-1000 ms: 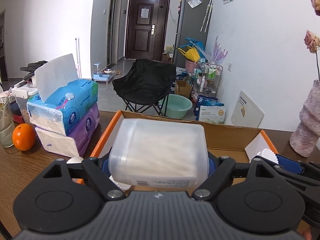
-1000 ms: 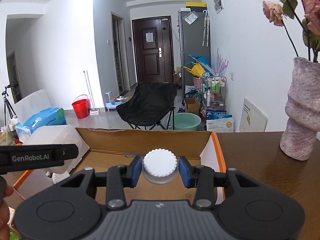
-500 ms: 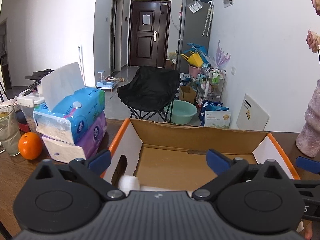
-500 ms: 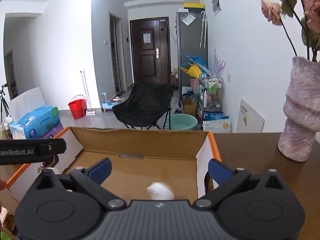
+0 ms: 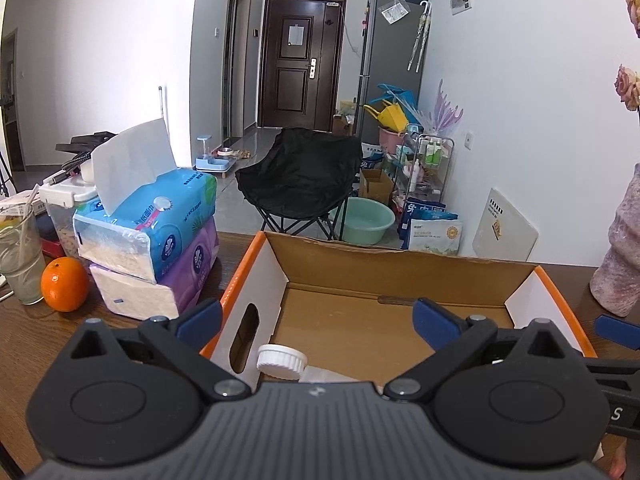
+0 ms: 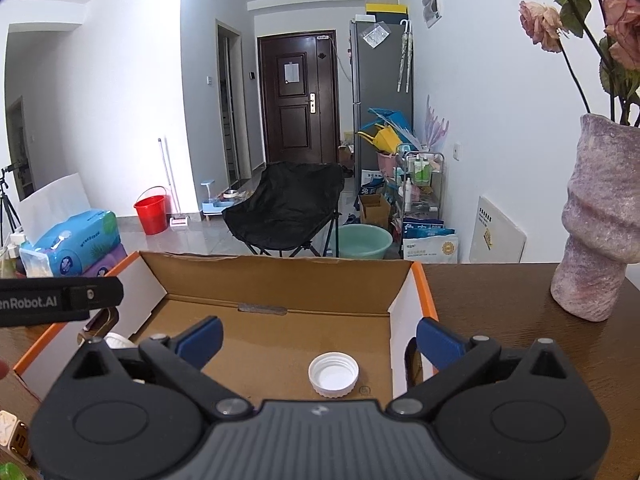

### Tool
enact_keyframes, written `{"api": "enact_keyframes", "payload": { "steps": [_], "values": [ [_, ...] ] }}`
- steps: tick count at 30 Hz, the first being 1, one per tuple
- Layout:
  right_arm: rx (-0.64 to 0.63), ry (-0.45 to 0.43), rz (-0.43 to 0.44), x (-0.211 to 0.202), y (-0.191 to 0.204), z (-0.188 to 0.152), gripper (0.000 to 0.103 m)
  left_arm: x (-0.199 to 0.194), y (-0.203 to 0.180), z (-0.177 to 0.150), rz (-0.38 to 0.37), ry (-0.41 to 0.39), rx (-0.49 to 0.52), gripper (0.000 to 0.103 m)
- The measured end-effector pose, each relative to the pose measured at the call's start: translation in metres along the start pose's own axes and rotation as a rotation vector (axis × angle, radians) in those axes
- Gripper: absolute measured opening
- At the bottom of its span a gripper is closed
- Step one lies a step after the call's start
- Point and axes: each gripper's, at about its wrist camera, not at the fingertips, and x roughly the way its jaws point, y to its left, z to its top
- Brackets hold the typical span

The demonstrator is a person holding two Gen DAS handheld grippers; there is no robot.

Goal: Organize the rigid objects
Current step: 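Withdraw both open tools from the box back over the table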

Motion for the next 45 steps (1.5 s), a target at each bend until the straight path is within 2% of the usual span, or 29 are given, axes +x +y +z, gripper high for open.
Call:
{"api": "enact_keyframes", "payload": {
  "steps": [20,33,45],
  "values": [
    [-0.028,-0.052,-0.002,-0.051,0.001,-0.003,0.103,-0.046,0.004,-0.006,-0.038,-0.07,0.009,0.103],
    [-0.041,-0.08,-0.007,-0.098,-0.001,-0.023,0.103,-0.094,0.011,-0.025,-0.066,-0.093,0.02,0.103],
    [-0.02,-0.089,-0.023,-0.158,-0.01,-0.051,0.103,-0.151,0.025,-0.049,-0.082,-0.107,0.018,0.103]
  ]
}}
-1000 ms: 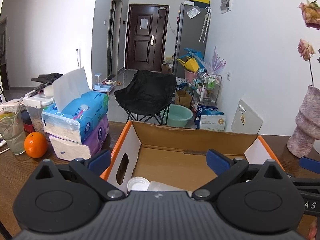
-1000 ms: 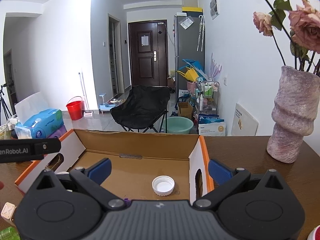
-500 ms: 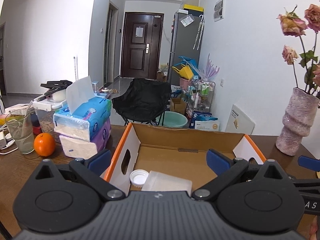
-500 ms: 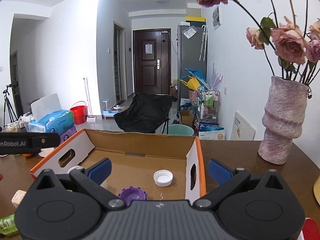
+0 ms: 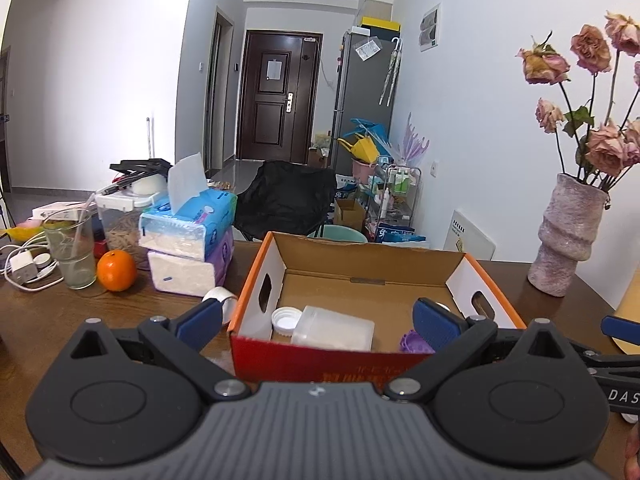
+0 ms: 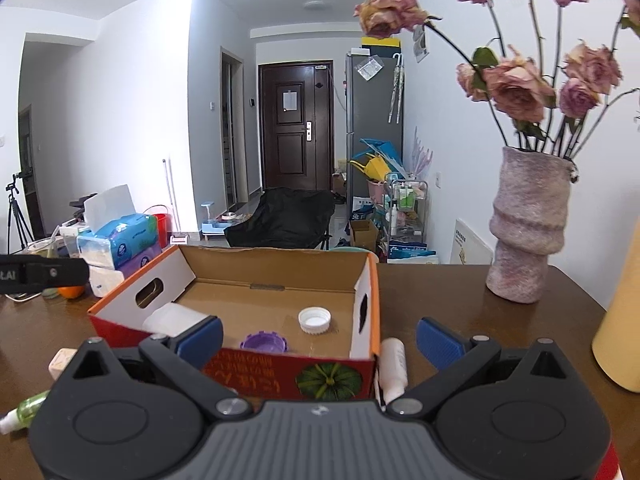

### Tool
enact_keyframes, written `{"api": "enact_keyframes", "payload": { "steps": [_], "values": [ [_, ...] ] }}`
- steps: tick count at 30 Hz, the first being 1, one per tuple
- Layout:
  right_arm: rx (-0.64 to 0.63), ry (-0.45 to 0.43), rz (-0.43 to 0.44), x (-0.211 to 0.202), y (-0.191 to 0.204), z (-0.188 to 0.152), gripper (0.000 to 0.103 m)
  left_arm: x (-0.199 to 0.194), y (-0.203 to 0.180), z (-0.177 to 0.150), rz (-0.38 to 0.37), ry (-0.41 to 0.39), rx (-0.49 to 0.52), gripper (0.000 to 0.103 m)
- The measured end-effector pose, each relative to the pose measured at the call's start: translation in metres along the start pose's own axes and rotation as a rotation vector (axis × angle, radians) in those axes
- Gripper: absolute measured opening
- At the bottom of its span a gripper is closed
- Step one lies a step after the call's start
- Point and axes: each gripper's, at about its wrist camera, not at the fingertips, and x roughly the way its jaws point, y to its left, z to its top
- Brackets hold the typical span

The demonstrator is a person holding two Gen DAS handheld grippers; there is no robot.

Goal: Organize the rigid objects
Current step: 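Withdraw both open tools from the box back over the table, then move the left tool toward the green spray bottle while the right tool approaches the red lint brush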

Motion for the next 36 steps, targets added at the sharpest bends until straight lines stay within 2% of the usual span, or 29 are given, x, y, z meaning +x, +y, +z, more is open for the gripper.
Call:
{"api": "enact_keyframes", "payload": {
  "steps": [19,36],
  "values": [
    [0.014,-0.024,-0.019,-0.104,-0.002,-0.041,0.103,-0.092,0.016,-0.035,0.015,-0.008,0.005,0.103],
    [0.019,-0.016,-0.047,-0.169,-0.008,-0.075,0.103,-0.151,0.029,-0.076,0.026,0.027,-0.003,0.103]
  ]
}}
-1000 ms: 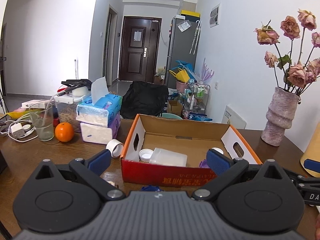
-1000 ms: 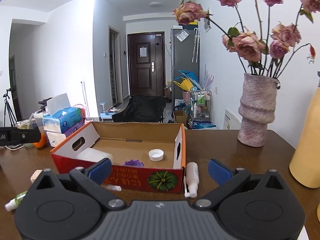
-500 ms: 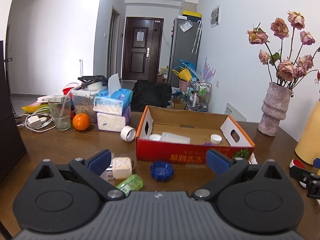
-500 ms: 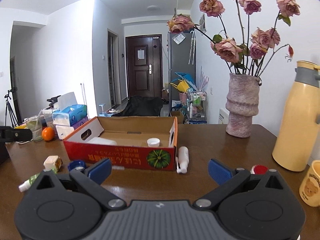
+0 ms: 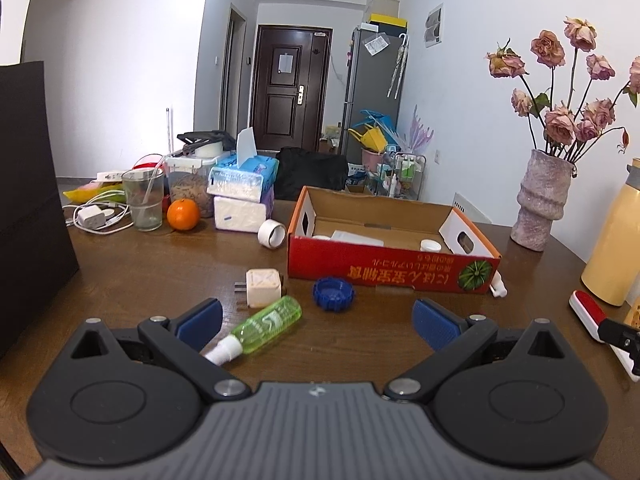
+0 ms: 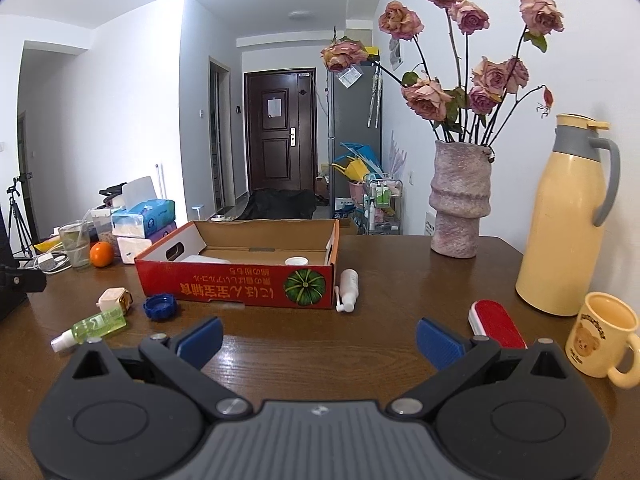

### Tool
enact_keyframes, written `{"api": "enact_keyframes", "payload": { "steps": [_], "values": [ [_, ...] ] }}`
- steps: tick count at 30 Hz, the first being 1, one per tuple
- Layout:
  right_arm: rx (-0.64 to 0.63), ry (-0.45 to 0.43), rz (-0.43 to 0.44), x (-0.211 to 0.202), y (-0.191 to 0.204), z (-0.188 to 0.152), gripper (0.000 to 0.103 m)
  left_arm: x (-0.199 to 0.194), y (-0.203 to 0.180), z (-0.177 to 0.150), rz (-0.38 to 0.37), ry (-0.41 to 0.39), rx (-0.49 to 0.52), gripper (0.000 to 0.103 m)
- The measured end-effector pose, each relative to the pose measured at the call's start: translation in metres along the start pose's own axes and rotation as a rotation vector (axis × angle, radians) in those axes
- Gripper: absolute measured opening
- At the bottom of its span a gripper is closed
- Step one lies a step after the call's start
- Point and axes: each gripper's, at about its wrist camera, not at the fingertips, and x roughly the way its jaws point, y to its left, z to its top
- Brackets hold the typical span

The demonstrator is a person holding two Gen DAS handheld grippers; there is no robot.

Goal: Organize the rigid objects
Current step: 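Move the left tool toward the green spray bottle while the right tool approaches the red lint brush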

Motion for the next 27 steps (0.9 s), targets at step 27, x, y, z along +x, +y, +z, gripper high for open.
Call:
{"api": "enact_keyframes", "payload": {
  "steps": [27],
  "values": [
    [0.016,0.083,-0.135,0.017,-0.058,-0.033,0.103,0.025,0.014,-0.023,0.04,0.128,0.006,0.103]
  ]
}}
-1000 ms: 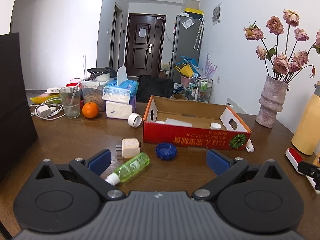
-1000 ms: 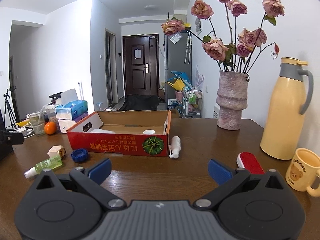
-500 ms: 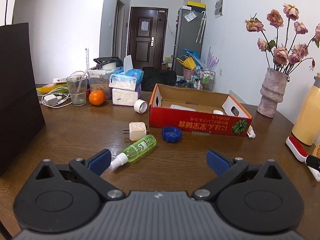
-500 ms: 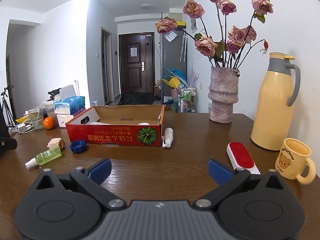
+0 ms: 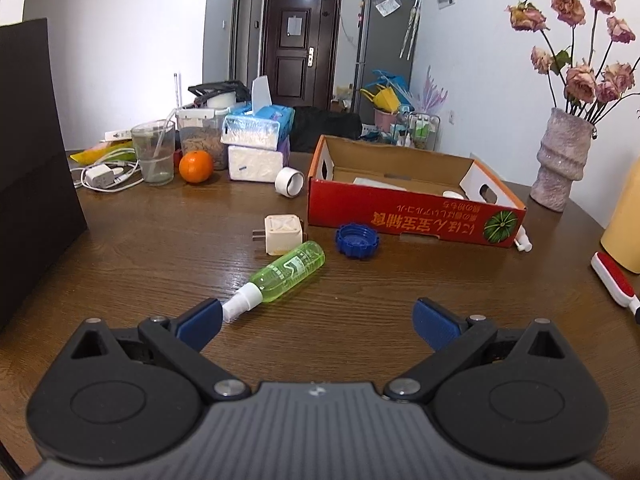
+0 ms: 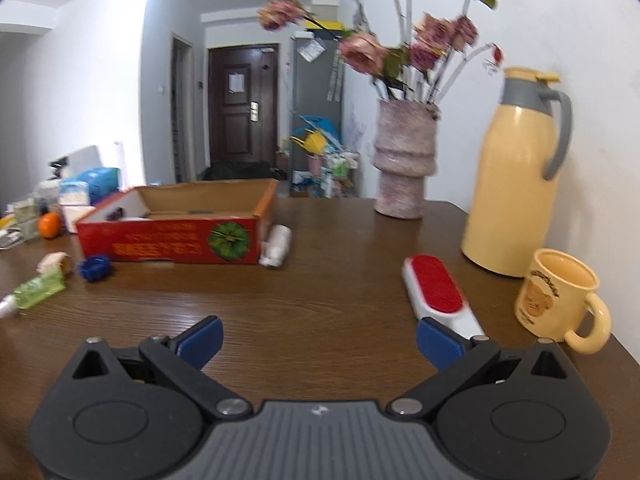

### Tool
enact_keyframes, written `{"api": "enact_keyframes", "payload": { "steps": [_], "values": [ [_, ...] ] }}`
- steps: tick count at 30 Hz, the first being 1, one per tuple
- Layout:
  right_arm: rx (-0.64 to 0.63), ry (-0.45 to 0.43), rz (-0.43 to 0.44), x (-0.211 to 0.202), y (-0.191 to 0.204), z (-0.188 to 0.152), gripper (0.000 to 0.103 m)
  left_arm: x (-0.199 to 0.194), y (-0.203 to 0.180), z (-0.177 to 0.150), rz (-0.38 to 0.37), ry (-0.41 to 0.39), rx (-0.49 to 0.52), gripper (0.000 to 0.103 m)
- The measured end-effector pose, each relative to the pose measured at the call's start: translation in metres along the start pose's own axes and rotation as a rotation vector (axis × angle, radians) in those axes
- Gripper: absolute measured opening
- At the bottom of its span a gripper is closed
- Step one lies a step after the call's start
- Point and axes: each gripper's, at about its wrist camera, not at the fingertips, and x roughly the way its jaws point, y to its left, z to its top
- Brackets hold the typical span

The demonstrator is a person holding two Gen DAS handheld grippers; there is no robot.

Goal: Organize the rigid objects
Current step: 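Move the left tool toward the green spray bottle while the right tool approaches the red lint brush, then grasp the green spray bottle with the left tool while the right tool grasps the red lint brush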

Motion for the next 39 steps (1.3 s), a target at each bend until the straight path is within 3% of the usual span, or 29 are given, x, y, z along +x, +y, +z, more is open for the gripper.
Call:
{"api": "enact_keyframes", "payload": {
  "steps": [12,25,39],
  "values": [
    [0.058,0.065,-0.134,0.051,-0.063,-0.007,0.103,0.03,0.007,0.0,0.038,0.035,0.012,0.103],
    [0.11,0.148,-0.189,0.115,-0.105,0.005,0.103,0.073,0.018,0.003,0.052,0.074,-0.002,0.103],
    [0.131,0.183,-0.207,0.153,-0.105,0.011,0.101,0.133,0.018,0.01,0.094,0.12,0.022,0.103]
  ]
}}
